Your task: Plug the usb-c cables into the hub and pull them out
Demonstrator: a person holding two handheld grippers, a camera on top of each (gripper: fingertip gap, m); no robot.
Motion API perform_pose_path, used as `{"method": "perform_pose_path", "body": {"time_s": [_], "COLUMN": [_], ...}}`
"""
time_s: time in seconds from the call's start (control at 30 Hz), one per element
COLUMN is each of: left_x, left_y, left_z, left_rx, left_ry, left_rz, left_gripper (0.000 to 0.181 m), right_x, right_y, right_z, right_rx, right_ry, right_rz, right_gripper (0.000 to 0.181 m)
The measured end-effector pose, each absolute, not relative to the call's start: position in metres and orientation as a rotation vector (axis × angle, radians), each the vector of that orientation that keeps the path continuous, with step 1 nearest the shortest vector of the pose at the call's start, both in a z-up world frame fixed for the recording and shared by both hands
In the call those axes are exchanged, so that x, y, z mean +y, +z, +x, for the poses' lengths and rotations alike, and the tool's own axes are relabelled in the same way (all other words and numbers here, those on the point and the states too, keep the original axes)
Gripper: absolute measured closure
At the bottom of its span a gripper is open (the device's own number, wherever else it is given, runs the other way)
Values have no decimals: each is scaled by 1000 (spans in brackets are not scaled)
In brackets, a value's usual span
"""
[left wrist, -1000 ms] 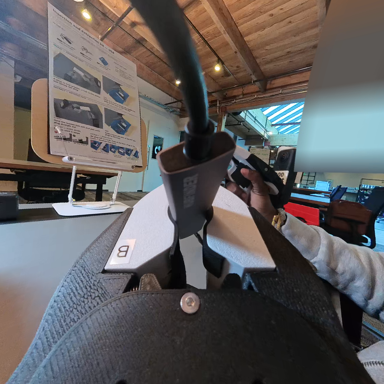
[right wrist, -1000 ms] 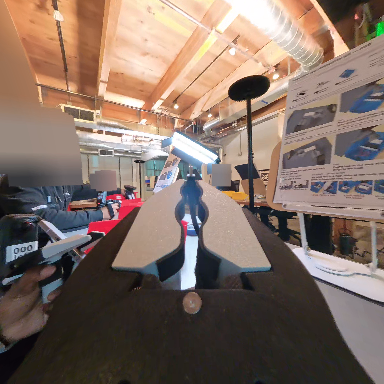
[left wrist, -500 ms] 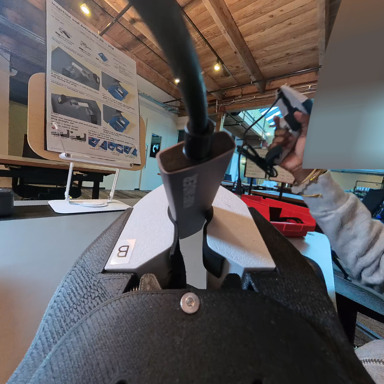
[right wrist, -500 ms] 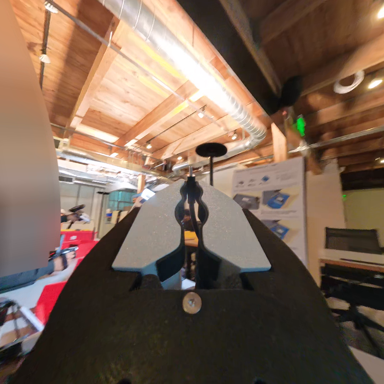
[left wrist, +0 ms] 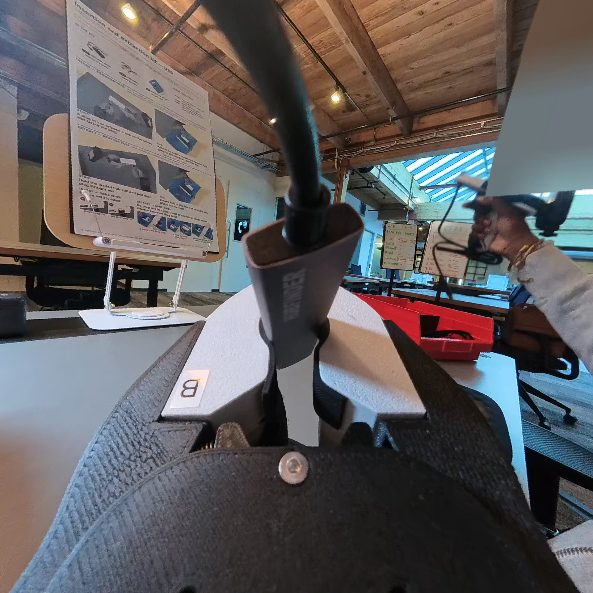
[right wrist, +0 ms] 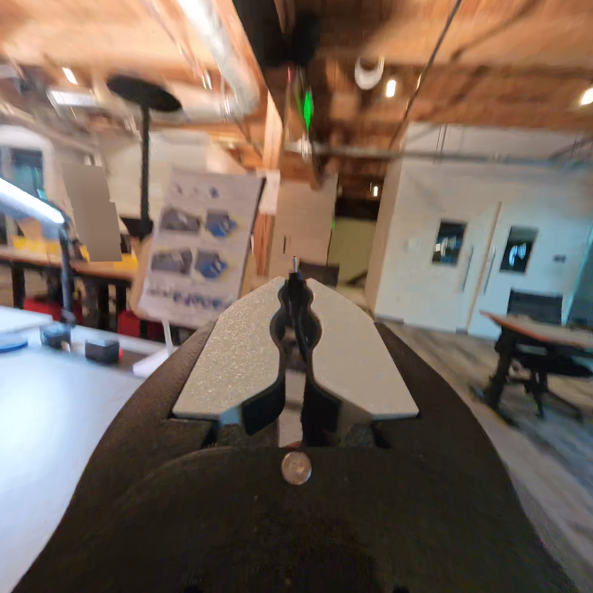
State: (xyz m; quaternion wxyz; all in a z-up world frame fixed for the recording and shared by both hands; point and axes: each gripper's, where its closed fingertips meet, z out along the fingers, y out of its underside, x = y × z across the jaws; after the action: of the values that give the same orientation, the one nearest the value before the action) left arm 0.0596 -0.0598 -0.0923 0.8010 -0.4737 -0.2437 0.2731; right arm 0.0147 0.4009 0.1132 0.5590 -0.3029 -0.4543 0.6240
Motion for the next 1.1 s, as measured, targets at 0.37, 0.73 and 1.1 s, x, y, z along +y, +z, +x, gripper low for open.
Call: {"method": "perform_pose_path", "body": {"time_s": [0.37, 0.73, 1.1], "left_x": [-59, -60, -60], "left_y": [-93, -93, -93], "left_z": [59, 59, 59], "left_rx": [-525, -524, -524], "left_ry": [595, 589, 585], "left_rz": [-1025, -1016, -1015], "left_gripper": [162, 163, 163], "right_x": [440, 471, 463], "right_y": [-131, 30, 59], "right_z": [-45, -39, -34], "right_rx": [-1730, -1027, -914], "right_ry": [1059, 1405, 1681], "right_rz": [-1208, -962, -967], "right_gripper": [120, 49, 47]}}
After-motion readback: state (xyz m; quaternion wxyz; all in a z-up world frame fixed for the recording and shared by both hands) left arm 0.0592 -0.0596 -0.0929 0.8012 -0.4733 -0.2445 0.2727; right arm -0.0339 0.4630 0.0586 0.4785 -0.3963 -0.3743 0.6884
